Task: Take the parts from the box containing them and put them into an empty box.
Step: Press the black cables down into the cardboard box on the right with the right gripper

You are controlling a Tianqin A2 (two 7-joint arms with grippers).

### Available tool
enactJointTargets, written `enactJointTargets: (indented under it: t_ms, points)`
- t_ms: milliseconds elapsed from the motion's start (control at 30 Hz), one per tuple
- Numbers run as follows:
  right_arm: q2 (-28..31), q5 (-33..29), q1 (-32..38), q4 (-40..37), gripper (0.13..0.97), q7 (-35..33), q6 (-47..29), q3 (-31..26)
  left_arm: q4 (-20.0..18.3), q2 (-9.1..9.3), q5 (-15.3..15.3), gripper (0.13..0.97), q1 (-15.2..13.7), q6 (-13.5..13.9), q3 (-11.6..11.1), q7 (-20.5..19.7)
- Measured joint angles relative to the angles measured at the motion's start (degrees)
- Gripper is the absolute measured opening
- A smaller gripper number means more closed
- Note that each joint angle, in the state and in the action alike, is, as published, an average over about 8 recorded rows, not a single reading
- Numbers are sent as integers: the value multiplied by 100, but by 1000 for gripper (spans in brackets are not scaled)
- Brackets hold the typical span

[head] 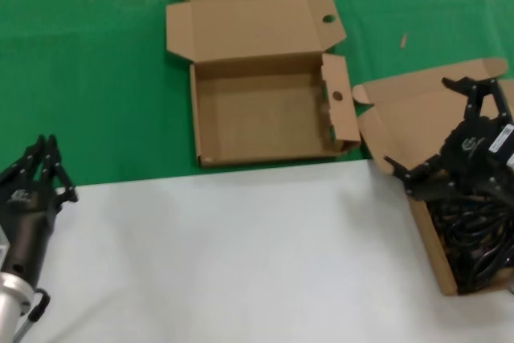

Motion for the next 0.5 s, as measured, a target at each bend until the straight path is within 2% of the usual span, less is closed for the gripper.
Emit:
enactJointTargets:
  t_ms: [167,500]
  points:
    - [553,-147,458,-54,966,-31,-1058,-67,0,0,0,172,0,0,0,0]
    - [851,-164,1799,-602,966,-1113,-3118,-527,0,0,1,140,0,0,0,-1]
